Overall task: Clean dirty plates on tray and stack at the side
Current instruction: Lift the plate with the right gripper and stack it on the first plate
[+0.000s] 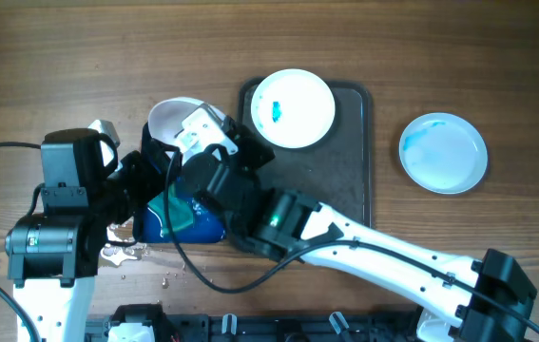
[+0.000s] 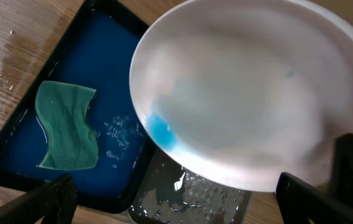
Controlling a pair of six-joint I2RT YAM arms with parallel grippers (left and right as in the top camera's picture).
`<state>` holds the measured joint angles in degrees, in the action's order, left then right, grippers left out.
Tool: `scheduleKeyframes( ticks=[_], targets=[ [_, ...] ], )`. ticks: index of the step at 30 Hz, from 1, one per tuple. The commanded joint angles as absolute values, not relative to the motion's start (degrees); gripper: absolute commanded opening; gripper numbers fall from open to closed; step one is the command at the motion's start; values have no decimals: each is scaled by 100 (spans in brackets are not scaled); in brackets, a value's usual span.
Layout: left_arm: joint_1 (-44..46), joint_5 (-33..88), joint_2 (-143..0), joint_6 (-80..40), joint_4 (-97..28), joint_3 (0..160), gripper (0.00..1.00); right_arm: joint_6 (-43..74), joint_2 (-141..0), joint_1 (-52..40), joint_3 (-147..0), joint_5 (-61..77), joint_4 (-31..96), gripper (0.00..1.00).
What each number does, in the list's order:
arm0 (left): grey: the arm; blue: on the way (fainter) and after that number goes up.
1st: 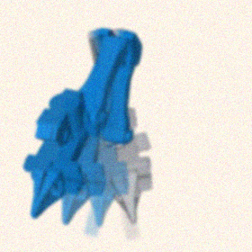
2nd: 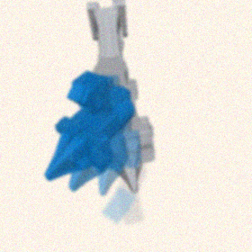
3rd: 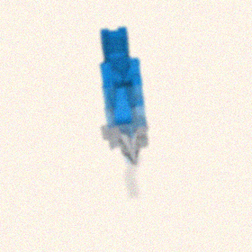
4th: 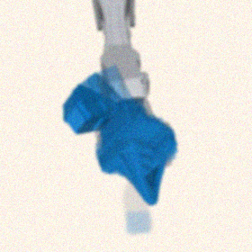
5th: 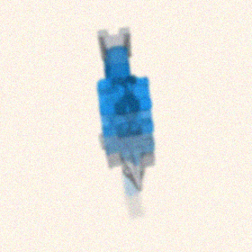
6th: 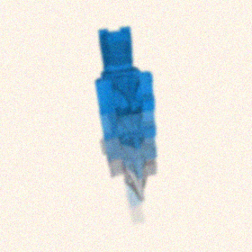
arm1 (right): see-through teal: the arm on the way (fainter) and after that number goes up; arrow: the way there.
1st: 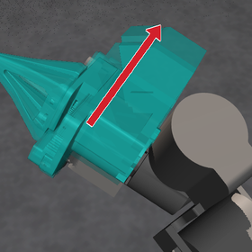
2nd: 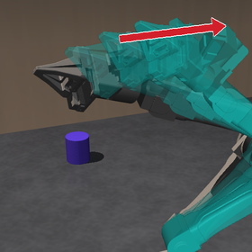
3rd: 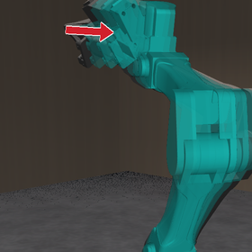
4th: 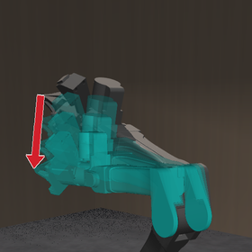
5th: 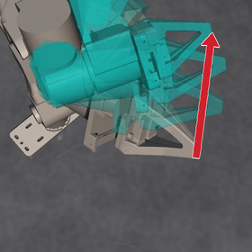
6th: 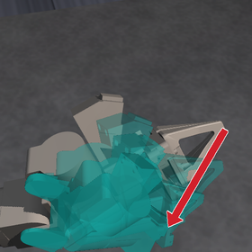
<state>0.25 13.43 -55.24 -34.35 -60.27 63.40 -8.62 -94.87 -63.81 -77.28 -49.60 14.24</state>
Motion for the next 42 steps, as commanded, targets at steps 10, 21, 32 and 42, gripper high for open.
scheduleKeyframes(
  ticks=[10,21,32,42],
  targets=[
    [-5,1411,-5531,-3341,-6031,6418,100,-1675,-9686,-6759,-7627,-5852,843,4],
    [-5,1411,-5531,-3341,-6031,6418,100,-1802,-9751,-6759,-7627,-5872,624,4],
    [-5,1411,-5531,-3341,-6031,6418,100,1772,-9749,-5028,-7629,-2652,2331,4],
    [-5,1411,-5531,-3341,-6031,6418,100,3369,-8250,-1520,-7666,1079,3763,4]
  ],
)
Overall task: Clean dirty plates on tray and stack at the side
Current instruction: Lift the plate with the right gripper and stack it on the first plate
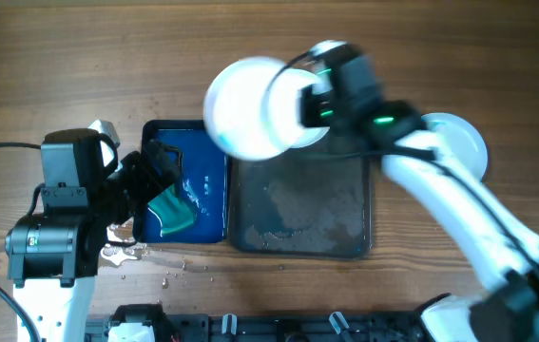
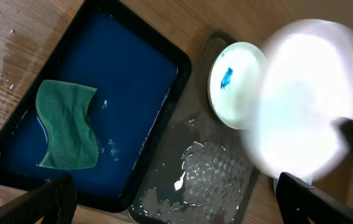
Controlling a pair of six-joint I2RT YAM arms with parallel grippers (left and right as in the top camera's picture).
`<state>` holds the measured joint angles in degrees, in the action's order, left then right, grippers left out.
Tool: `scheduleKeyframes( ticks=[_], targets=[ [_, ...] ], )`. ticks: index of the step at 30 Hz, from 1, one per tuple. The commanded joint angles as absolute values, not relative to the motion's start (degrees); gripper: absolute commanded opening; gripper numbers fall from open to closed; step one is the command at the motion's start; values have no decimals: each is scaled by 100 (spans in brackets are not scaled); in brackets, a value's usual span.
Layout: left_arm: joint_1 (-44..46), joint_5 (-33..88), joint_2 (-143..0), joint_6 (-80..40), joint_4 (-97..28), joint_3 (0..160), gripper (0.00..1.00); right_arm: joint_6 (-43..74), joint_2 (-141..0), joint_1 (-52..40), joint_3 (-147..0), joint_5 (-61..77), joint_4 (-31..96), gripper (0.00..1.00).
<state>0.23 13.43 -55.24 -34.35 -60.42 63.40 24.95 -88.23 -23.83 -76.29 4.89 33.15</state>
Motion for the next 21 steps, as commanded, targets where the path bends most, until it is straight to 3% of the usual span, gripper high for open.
scheduleKeyframes(
  ticks=[1,6,11,19,20,21],
  targets=[
    [-5,1411,-5531,-3341,-6031,6418,100,3472,-8211,-993,-7664,987,4182,4],
    [-5,1411,-5531,-3341,-6031,6418,100,3439,-8576,840,-7614,285,5605,4],
    [-5,1411,-5531,-3341,-6031,6418,100,3170,-9225,2036,-7424,99,5784,4],
    [-5,1411,-5531,-3341,-6031,6418,100,3085,-9572,2808,-6746,84,5505,4],
    [-5,1411,-5531,-3341,-6031,6418,100,3087,-9572,2816,-6674,84,5476,5],
    [-5,1411,-5531,-3341,-6031,6418,100,3076,-9579,2814,-6619,130,5404,12]
  ],
)
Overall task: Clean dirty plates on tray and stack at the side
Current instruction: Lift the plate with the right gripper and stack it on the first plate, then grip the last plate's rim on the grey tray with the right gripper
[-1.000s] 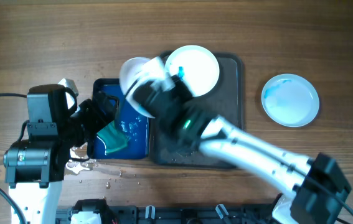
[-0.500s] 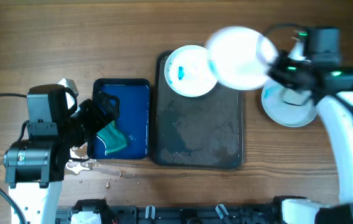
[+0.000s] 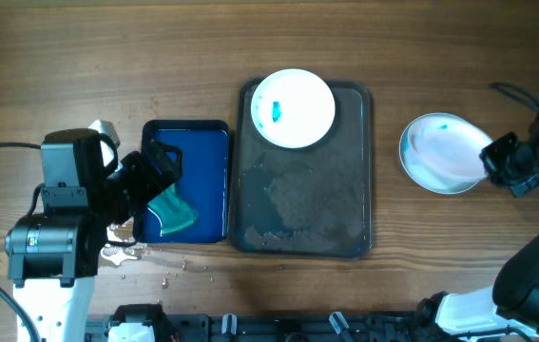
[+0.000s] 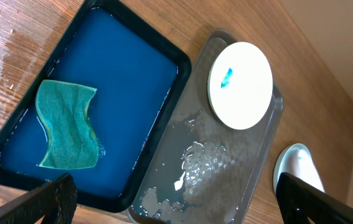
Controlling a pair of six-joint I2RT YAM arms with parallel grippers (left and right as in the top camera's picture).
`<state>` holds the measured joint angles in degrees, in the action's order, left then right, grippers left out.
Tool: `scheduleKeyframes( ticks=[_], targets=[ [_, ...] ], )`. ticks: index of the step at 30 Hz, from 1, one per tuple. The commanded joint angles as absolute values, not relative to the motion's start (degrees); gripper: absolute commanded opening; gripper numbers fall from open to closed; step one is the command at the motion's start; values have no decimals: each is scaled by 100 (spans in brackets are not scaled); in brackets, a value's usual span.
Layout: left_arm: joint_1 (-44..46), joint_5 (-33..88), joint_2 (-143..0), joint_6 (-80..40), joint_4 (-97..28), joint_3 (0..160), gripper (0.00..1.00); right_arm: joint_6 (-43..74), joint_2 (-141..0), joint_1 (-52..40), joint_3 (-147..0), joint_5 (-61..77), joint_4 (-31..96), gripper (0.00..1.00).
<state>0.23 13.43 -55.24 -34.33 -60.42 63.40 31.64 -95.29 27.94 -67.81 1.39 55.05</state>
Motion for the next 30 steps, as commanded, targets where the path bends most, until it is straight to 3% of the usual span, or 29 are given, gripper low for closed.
scheduleKeyframes(
  ticks=[1,4,10,15,16,18,22,28,30],
  targets=[
    [-5,1411,-5531,-3341,-6031,6418,100,2777,-9574,2805,-6622,403,5321,17],
    [-5,1411,-5531,-3341,-6031,6418,100,1885,-9312,2648,-6731,1245,5210,27],
    [-5,1411,-5531,-3341,-6031,6418,100,692,-7929,1079,-7124,2034,5078,30],
    [-5,1411,-5531,-3341,-6031,6418,100,888,-7789,-1098,-7137,1273,4471,42],
    [-5,1411,-5531,-3341,-6031,6418,100,919,-8023,-1647,-7164,869,4211,51],
    [-5,1411,-5531,-3341,-6031,6418,100,897,-8543,-2204,-7363,123,3854,58],
    [-5,1411,-5531,-3341,-6031,6418,100,764,-10049,-2303,-7778,-1039,2762,71],
    [-5,1411,-5531,-3341,-6031,6418,100,746,-11592,-1822,-7778,-705,1874,80],
    [-5,1411,-5531,-3341,-6031,6418,100,744,-11791,-1767,-7776,-169,1863,78]
  ],
)
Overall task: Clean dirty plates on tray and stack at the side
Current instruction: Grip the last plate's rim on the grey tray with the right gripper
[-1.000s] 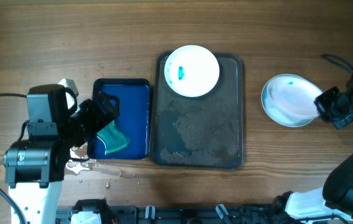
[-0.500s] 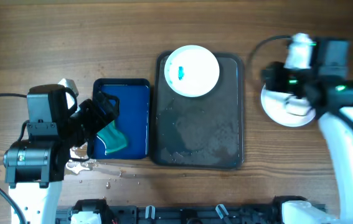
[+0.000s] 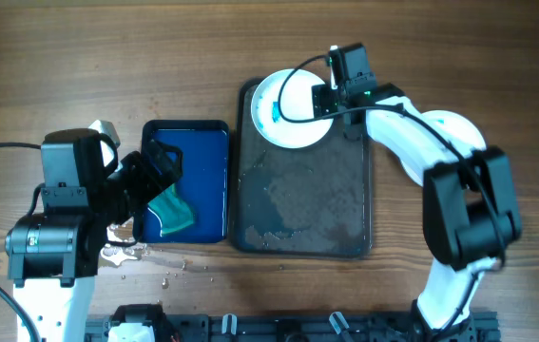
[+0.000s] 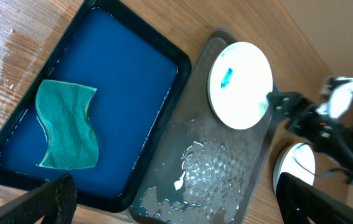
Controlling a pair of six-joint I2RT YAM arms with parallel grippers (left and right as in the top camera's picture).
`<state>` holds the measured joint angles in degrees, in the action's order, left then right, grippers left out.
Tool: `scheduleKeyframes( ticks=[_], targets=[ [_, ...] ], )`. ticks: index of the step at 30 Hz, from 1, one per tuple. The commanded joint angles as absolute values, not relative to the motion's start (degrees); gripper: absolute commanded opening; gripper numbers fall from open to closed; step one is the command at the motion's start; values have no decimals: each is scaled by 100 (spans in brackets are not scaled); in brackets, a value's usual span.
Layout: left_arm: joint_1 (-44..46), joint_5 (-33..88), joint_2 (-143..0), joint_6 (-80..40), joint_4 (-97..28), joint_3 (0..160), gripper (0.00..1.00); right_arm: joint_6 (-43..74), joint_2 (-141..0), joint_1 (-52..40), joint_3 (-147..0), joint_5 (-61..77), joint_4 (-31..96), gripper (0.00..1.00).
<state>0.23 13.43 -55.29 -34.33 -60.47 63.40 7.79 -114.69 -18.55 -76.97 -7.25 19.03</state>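
A white plate (image 3: 293, 107) with a blue smear lies at the far end of the grey wet tray (image 3: 298, 204); the left wrist view shows the same plate (image 4: 240, 84). My right gripper (image 3: 324, 98) is at that plate's right rim, open, one finger over the edge. The cleaned plates (image 3: 459, 128) lie on the table to the right, partly under my right arm. My left gripper (image 4: 176, 205) hangs wide open over the blue tub (image 3: 210, 180), holding nothing. A green sponge (image 4: 67, 127) lies in the tub's water.
Water drops (image 3: 126, 255) lie on the wood in front of the tub. The tub and tray stand side by side with a narrow gap. My right arm reaches across the tray's far right corner.
My right gripper has moved from the plates at the right of the table to the right rim of the smeared plate on the tray. The left arm and sponge are unchanged.
First my right gripper held a white plate over the blue tub. Then it held the plate in the air above the tray's far end. Then the plate lay on the stack at the right with the gripper beside it. Now the gripper is at the smeared plate.
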Motion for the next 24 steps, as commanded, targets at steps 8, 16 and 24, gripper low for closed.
scheduleKeyframes(
  ticks=[8,16,24],
  targets=[
    [-8,1387,-5531,-3341,-6029,6418,100,1096,-11782,-1747,-7762,478,2589,4],
    [-5,1439,-5531,-3343,-6005,6418,100,1393,-9837,-1743,-7760,604,4654,4],
    [558,1275,-6366,-2882,-6095,6392,100,2016,-9279,-1745,-6412,1085,4960,4]
  ],
)
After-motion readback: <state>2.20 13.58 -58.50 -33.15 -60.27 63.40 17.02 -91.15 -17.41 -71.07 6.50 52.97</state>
